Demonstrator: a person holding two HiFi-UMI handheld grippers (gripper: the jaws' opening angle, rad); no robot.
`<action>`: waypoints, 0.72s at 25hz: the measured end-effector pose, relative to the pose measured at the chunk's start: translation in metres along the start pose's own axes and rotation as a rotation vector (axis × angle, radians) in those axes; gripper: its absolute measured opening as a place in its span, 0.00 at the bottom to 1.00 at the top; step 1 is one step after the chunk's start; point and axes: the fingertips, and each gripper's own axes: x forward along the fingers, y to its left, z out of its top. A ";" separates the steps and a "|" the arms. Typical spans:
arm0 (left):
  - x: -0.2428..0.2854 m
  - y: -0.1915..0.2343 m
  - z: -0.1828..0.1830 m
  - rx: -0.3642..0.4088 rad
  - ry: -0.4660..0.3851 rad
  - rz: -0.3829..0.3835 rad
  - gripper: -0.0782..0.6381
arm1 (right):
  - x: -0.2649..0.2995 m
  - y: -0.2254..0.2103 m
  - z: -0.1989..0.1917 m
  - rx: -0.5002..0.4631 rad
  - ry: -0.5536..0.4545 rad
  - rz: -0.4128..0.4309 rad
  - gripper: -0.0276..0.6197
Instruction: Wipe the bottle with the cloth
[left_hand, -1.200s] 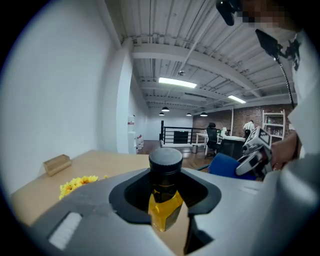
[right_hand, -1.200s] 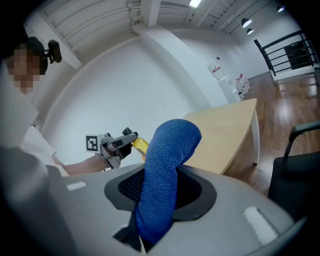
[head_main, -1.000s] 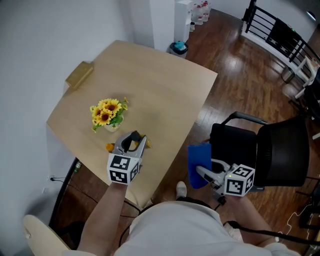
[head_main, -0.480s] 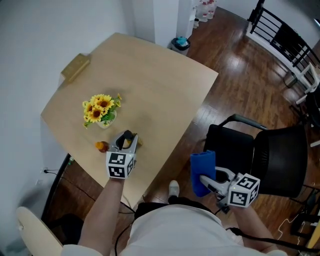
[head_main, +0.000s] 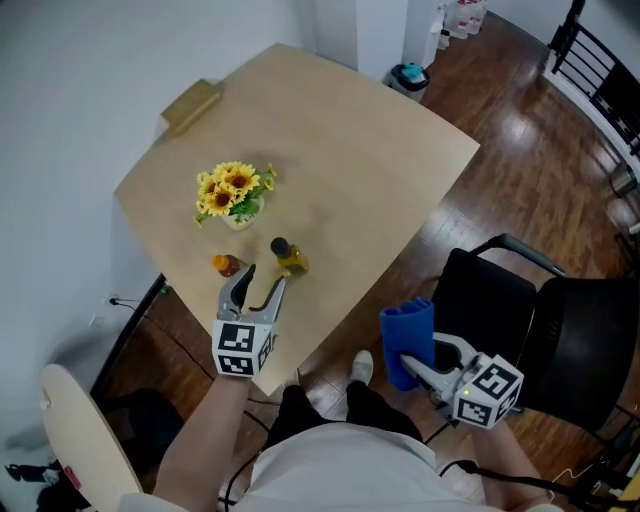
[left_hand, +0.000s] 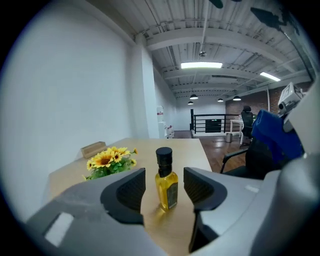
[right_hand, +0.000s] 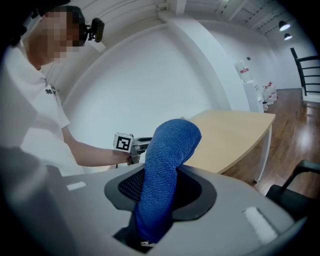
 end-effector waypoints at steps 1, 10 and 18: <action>-0.015 -0.002 -0.003 -0.014 0.006 0.003 0.46 | 0.004 0.001 -0.003 -0.016 0.004 0.008 0.27; -0.162 -0.053 -0.075 -0.104 0.149 -0.185 0.43 | 0.015 0.056 -0.038 -0.085 -0.017 0.003 0.27; -0.317 -0.049 -0.107 -0.127 -0.026 -0.315 0.43 | 0.019 0.182 -0.090 -0.127 -0.106 -0.116 0.27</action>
